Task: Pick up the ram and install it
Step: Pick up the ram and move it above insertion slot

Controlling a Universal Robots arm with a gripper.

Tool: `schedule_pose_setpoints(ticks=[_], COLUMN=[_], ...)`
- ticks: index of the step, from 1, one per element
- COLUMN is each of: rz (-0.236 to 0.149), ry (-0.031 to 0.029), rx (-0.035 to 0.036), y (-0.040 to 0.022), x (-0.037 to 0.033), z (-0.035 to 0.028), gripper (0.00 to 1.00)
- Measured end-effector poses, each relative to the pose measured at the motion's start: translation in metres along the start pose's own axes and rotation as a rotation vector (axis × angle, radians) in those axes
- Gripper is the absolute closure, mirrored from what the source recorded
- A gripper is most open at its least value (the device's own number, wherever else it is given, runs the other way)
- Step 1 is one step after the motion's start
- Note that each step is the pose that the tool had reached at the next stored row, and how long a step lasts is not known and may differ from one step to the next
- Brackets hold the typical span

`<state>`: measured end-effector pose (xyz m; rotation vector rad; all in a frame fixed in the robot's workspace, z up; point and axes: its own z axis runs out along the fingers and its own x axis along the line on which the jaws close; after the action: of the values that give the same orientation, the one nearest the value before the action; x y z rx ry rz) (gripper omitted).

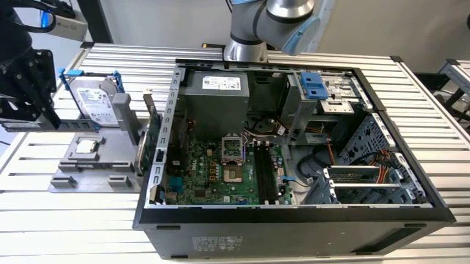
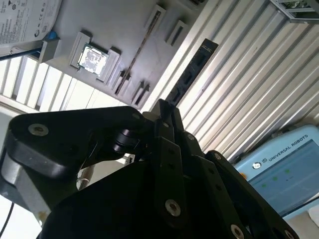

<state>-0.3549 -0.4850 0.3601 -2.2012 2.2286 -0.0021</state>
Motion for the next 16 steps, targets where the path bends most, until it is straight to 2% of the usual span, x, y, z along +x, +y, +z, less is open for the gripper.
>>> schedule_pose_setpoints(ticks=[3, 11, 16], rz=[0.0, 0.0, 0.0], ry=[0.0004, 0.0002, 0.0], rx=[-0.0004, -0.0002, 0.0], y=[0.0, -0.0001, -0.0004], x=[0.0, -0.0001, -0.0001], z=[-0.0009, -0.0219, -0.023], gripper=[1.0, 1.0, 1.0])
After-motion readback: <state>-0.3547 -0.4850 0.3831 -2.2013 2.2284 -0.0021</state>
